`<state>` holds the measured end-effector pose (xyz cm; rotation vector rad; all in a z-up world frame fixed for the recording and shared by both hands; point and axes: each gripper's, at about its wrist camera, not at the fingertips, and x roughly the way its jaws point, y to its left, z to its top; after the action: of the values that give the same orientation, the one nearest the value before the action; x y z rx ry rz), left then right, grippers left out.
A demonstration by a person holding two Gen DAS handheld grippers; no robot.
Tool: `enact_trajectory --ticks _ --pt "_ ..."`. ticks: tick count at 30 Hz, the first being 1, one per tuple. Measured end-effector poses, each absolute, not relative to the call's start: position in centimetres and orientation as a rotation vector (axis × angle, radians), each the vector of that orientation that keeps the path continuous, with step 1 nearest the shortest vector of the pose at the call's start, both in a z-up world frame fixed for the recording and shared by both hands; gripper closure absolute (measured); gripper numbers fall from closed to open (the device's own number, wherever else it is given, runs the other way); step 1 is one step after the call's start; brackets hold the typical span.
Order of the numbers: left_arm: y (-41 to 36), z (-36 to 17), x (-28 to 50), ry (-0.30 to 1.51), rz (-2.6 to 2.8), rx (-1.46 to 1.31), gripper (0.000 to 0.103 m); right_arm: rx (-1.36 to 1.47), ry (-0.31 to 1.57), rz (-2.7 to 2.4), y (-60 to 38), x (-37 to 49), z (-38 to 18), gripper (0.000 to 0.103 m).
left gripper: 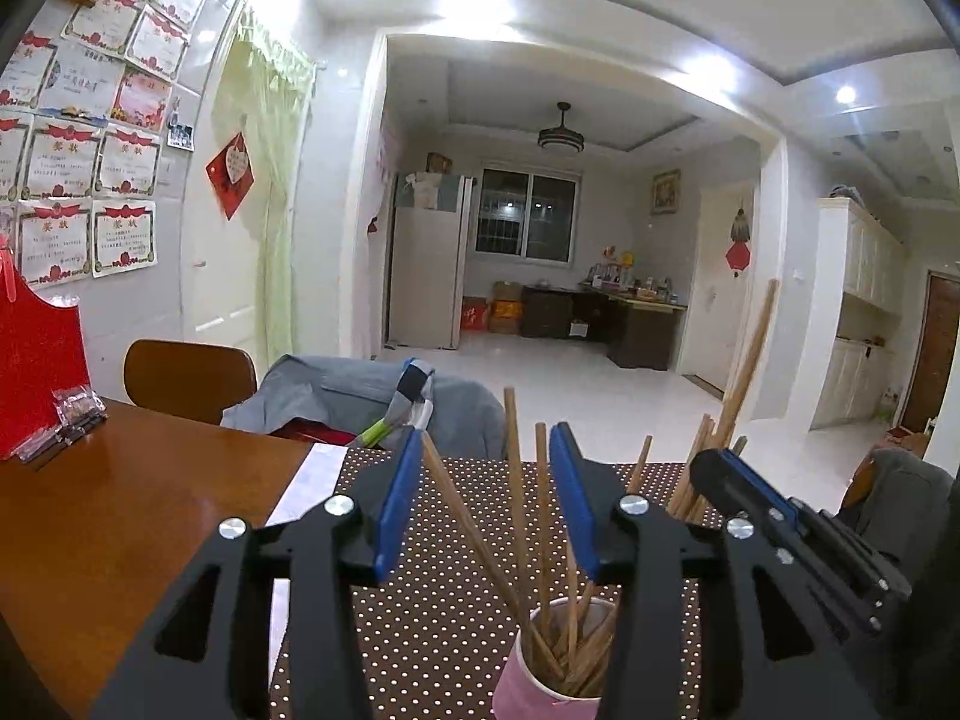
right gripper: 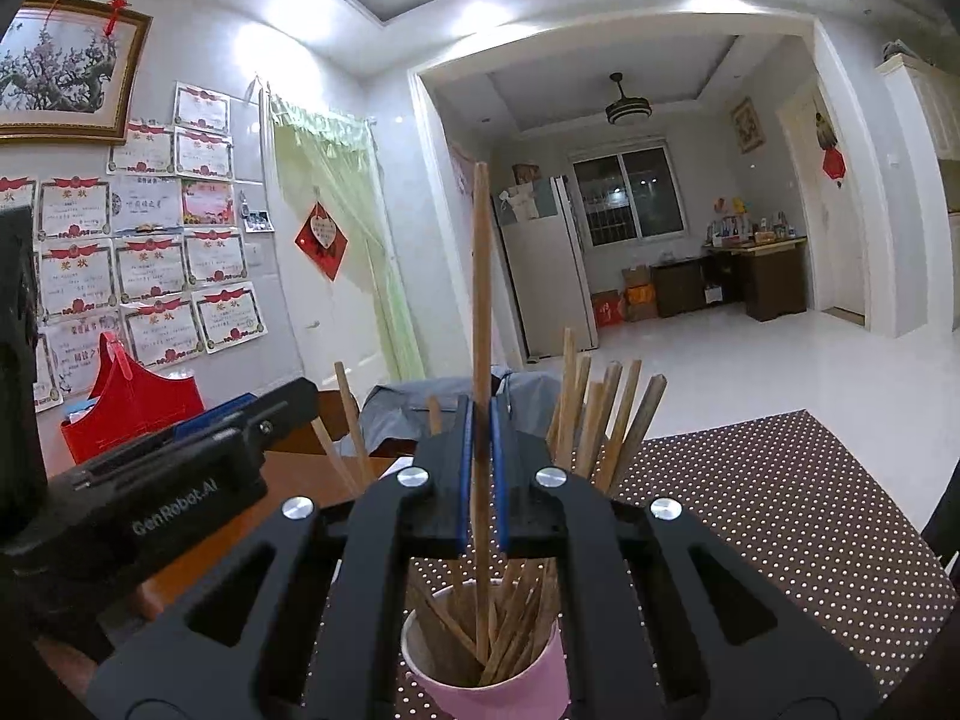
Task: Organize utensils
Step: 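Lower the chopsticks into the cup and open the left gripper while the right gripper opens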
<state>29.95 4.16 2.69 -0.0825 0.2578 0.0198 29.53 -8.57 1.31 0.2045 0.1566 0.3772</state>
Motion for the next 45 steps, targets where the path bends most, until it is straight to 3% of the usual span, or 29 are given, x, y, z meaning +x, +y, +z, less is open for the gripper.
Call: enact_trajectory --ticks 5,14,29,34,37,40,45 --pt "4.1 2.7 29.8 0.248 0.027 -0.080 0.050 0.202 0.159 0.358 -8.9 29.5 1.3 0.096" --pt "4.0 2.6 29.9 0.257 0.032 -0.070 0.050 0.177 0.197 0.370 -8.6 30.1 1.2 0.096" --pt "4.5 2.3 30.6 0.295 0.067 -0.080 0.050 0.116 0.459 0.443 -6.5 32.9 -1.8 0.097" --pt "4.8 2.2 30.8 0.306 0.073 -0.087 0.050 0.122 0.436 0.420 -6.8 32.4 -1.3 0.096" --pt "4.8 2.2 30.8 0.309 0.075 -0.090 0.050 0.143 0.416 0.412 -7.3 32.1 -0.8 0.088" --pt "4.9 2.3 30.8 0.314 0.070 -0.090 0.050 0.163 0.395 0.402 -7.8 31.8 -0.3 0.060" --pt "5.0 2.7 30.1 0.314 0.083 -0.081 0.050 0.151 0.358 0.398 -7.9 30.7 0.9 0.058"
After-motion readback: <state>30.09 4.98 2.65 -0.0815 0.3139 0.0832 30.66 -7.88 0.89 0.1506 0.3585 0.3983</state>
